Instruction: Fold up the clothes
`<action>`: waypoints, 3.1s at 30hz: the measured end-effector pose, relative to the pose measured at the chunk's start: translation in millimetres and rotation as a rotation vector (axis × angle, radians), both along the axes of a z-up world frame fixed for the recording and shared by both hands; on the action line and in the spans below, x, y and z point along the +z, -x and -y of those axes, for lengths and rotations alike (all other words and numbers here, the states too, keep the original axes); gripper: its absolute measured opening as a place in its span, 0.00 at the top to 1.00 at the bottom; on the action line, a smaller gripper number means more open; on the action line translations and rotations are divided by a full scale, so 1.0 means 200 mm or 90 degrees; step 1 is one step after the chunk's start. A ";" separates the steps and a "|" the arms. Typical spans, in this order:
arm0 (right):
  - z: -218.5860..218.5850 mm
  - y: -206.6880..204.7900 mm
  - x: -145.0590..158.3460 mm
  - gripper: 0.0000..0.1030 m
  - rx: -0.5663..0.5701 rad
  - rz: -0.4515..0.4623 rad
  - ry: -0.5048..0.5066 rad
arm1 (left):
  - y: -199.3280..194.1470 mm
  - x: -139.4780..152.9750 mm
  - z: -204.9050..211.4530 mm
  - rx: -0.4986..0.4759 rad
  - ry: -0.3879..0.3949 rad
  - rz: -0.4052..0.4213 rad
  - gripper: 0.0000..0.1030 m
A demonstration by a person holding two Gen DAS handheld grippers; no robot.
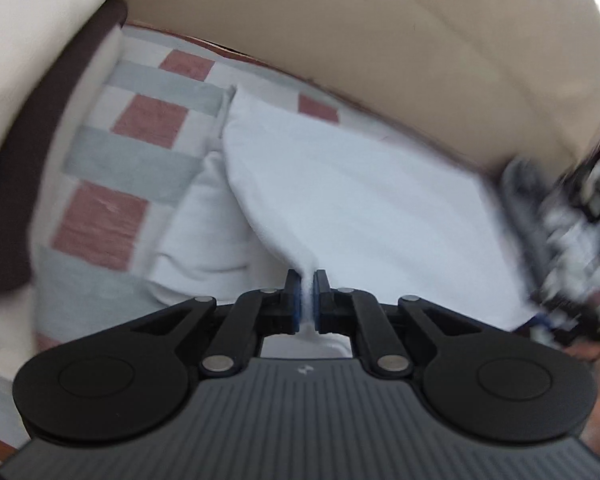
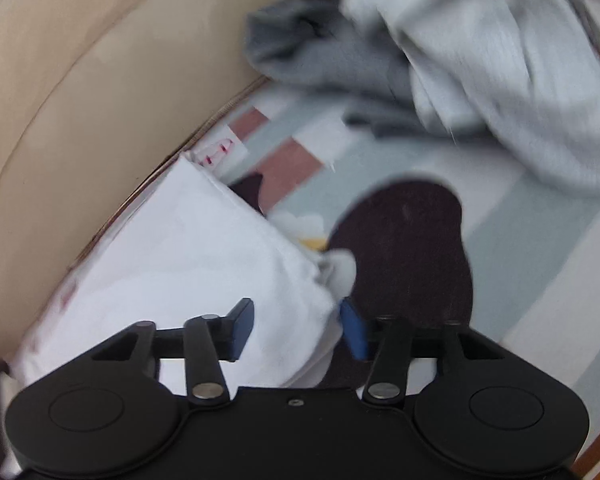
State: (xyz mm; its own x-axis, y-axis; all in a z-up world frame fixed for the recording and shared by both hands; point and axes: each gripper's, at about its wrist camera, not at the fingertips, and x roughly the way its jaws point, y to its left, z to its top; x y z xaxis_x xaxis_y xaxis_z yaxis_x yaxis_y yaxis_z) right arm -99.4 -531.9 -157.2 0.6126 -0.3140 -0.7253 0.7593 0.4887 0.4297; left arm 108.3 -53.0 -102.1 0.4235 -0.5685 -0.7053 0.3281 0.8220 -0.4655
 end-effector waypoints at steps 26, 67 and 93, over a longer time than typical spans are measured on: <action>-0.01 -0.13 0.10 0.93 0.125 -0.082 0.124 | -0.15 -0.11 -0.22 0.114 -0.038 -0.042 0.95; 0.00 0.14 -0.20 0.51 -0.043 0.150 -0.320 | 0.21 -0.06 0.99 -0.276 -0.250 0.102 0.60; -0.32 -0.21 0.13 0.87 0.216 0.190 0.066 | 0.07 -0.18 1.12 -0.293 -0.186 -0.011 0.57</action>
